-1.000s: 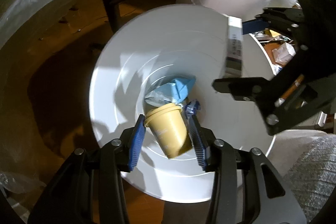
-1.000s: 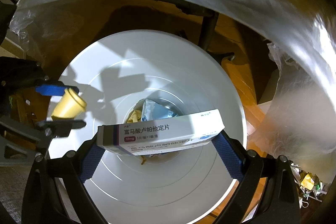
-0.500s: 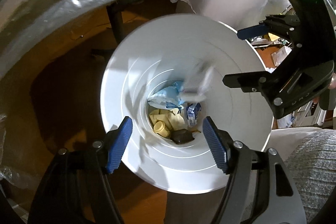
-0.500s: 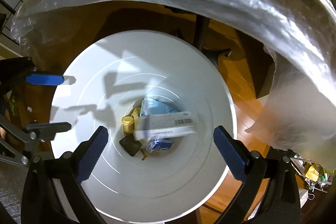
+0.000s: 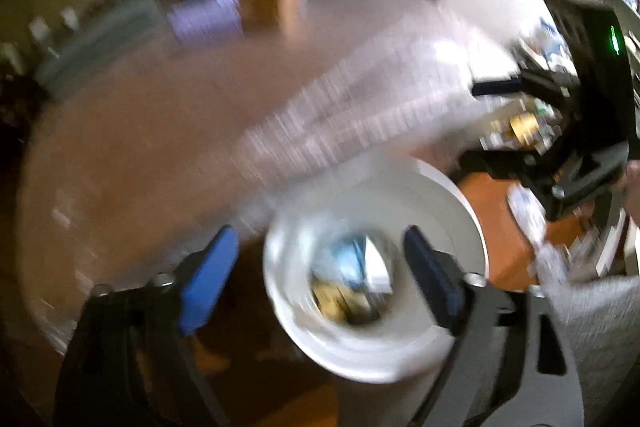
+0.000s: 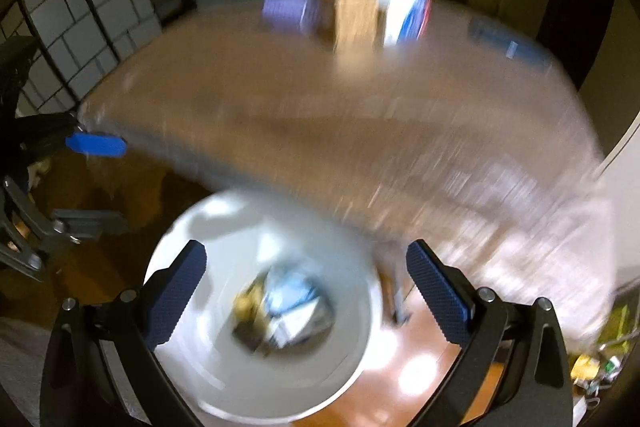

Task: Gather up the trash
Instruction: 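Move both tools back over the table toward the rollers and cardboard box, then grasp the purple hair roller with the left tool while the right tool grasps the brown cardboard box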

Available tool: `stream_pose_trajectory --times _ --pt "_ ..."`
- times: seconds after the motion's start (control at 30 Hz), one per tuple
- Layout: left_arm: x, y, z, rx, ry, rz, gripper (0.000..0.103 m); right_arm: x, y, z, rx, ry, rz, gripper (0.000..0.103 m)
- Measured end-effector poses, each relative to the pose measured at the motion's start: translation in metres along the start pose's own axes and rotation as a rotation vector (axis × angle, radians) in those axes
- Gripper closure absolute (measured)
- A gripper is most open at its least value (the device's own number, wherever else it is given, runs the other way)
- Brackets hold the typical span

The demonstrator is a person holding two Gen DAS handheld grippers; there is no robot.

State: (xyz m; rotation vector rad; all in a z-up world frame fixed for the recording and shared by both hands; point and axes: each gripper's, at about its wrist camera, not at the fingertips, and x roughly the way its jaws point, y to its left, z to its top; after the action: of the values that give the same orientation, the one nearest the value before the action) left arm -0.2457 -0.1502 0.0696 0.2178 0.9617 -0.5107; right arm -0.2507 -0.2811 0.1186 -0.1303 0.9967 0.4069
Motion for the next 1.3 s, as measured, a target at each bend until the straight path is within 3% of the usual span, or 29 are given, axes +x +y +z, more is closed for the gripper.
stream_pose_trajectory --times 0.07,0.2,0.4,0.6,0.87,1.0,1.13,1.23,1.3 --pt "-0.005 0.016 0.02 -0.03 -0.062 0.041 0.008 -0.006 -0.007 0.019 -0.011 -0.055 -0.021 0.004" --pt "0.014 0.045 0.058 -0.064 -0.103 0.102 0.008 0.009 -0.018 0.06 -0.051 -0.111 -0.084 0.004" --pt "0.065 0.08 0.111 -0.077 -0.066 0.119 0.008 0.047 -0.032 0.114 -0.055 -0.116 -0.08 0.004" --pt "0.092 0.105 0.133 -0.092 -0.029 0.108 0.008 0.074 -0.035 0.151 -0.087 -0.108 -0.091 0.004" --pt "0.107 0.104 0.139 -0.077 -0.024 0.086 0.008 0.093 -0.04 0.179 -0.086 -0.116 -0.059 0.006" --pt "0.113 0.107 0.144 -0.092 -0.022 0.072 0.015 0.1 -0.037 0.188 -0.089 -0.109 -0.035 0.014" --pt "0.118 0.113 0.145 -0.114 -0.013 0.063 0.03 0.105 -0.035 0.192 -0.09 -0.107 -0.019 0.019" --pt "0.118 0.114 0.145 -0.121 -0.02 0.054 0.03 0.106 -0.033 0.193 -0.106 -0.107 -0.031 0.028" --pt "0.117 0.114 0.144 -0.12 -0.025 0.056 0.03 0.105 -0.033 0.193 -0.11 -0.107 -0.033 0.043"
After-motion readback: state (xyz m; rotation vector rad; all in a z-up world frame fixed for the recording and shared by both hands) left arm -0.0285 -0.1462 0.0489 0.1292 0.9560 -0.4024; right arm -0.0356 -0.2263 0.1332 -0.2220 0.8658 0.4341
